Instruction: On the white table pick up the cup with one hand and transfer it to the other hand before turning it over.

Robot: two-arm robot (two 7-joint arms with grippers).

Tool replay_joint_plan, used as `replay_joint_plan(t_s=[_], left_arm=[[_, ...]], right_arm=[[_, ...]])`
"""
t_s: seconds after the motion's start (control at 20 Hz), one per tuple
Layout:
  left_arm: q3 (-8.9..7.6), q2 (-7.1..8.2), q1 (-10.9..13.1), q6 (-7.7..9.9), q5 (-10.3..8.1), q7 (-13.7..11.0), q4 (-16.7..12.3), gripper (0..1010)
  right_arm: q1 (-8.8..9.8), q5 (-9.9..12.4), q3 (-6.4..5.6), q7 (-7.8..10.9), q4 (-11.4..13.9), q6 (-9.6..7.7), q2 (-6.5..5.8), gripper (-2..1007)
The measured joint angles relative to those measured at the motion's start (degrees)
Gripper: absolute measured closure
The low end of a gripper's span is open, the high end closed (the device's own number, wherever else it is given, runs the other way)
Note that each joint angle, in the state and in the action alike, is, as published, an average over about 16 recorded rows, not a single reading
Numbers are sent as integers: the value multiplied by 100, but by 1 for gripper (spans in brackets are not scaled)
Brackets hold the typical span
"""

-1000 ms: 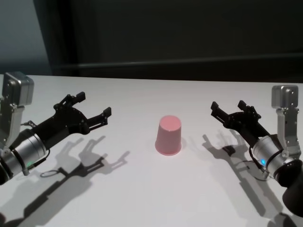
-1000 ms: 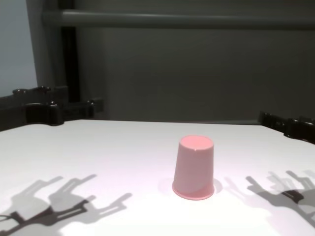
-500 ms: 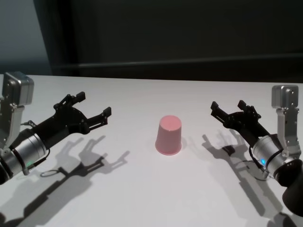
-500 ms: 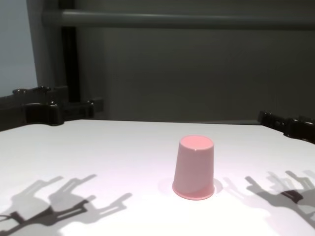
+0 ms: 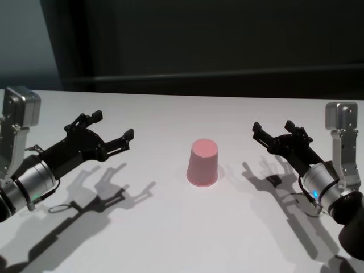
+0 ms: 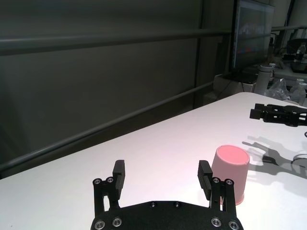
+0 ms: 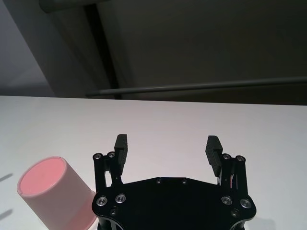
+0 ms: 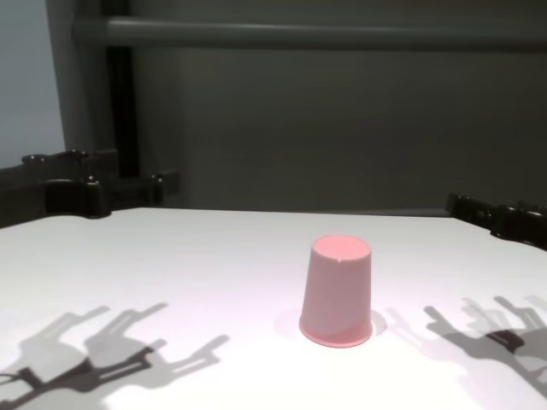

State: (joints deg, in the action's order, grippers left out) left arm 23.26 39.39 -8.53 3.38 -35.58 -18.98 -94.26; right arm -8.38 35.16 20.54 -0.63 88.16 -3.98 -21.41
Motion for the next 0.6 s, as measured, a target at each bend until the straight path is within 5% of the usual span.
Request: replay_joint_plan(t_s=[0.6], left_arm=[[0, 0, 0, 0, 0, 0, 0, 9]], right_arm=[[-7, 3, 9, 3, -5, -3, 0, 3]])
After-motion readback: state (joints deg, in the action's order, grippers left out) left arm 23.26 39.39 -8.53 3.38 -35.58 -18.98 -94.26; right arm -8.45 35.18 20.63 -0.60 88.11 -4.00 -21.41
